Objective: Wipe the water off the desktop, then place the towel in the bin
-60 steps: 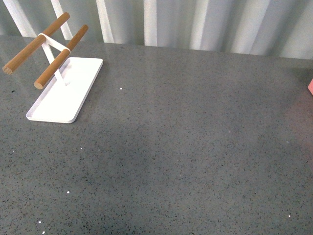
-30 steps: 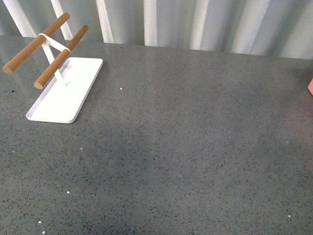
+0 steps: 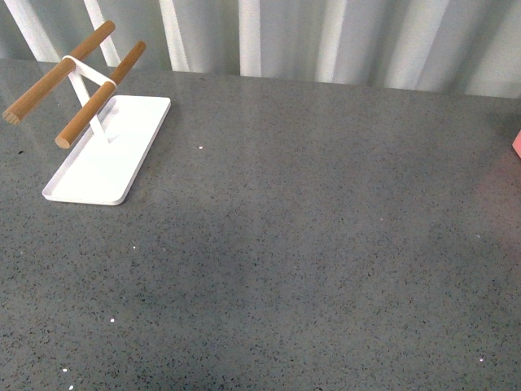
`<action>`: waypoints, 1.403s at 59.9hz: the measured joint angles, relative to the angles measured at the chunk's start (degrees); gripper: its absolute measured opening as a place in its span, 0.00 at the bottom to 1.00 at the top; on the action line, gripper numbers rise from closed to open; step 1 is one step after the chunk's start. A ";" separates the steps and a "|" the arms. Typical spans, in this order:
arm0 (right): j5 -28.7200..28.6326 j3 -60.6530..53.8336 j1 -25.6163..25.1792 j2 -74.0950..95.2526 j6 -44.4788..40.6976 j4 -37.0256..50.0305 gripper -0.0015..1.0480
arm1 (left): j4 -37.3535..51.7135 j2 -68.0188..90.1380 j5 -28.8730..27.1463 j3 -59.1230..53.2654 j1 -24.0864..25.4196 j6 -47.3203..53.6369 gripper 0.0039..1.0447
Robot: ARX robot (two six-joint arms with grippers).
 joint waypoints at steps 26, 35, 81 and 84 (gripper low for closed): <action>-17.62 -34.86 19.61 -35.85 -17.18 0.70 0.93 | 0.00 0.00 0.00 0.00 0.00 0.00 0.94; 9.62 -52.94 22.60 -44.48 -2.49 35.15 0.71 | 0.00 0.00 0.00 0.00 0.00 0.00 0.94; 24.15 -70.97 32.94 -69.99 9.18 36.52 0.03 | 0.00 -0.02 -0.02 0.00 0.00 0.02 0.94; 24.17 -71.45 32.94 -71.67 9.20 35.23 0.03 | 0.00 -0.02 0.00 0.00 0.00 0.00 0.94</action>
